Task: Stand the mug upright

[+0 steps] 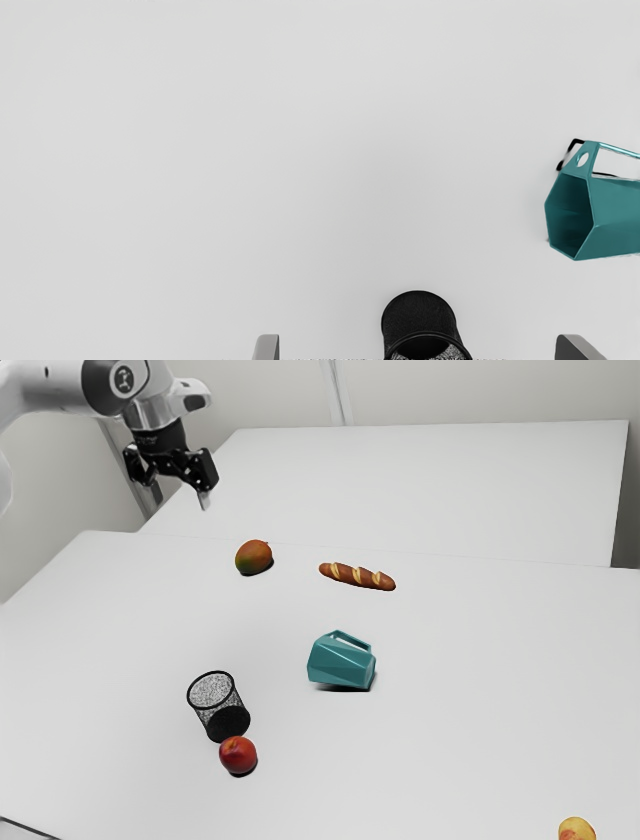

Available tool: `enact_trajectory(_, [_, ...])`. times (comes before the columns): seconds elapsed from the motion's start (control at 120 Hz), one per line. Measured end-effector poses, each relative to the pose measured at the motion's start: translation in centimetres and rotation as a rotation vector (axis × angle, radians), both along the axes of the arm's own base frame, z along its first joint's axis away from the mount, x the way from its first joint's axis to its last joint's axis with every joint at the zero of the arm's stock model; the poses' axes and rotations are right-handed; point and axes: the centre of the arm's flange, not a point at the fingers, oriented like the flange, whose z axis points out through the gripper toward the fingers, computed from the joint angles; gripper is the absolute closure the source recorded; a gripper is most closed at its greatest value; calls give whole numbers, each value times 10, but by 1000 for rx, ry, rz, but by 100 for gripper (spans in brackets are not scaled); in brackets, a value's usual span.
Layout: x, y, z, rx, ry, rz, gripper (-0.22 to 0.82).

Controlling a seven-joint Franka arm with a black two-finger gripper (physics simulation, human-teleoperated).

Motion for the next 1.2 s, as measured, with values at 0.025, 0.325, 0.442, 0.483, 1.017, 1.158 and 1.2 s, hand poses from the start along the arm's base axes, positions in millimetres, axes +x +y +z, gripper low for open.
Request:
enact_trajectory(0.025, [-2,-2,2,-11,-1,-1,0])
enact_trajectory(0.325, [-10,26,-159,-507,159,178,0])
enact_trajectory(0.442, [-26,7,-245,-799,155,269,0])
enact_trajectory(0.483, [-28,-2,-264,-870,136,290,0])
enact_trajectory(1.017, [-22,-50,-356,-1191,-113,266,0])
enact_trajectory(1.158, [-27,-60,-356,-1219,-155,215,0])
enact_trajectory(1.2, [-29,-62,-352,-1222,-169,195,0])
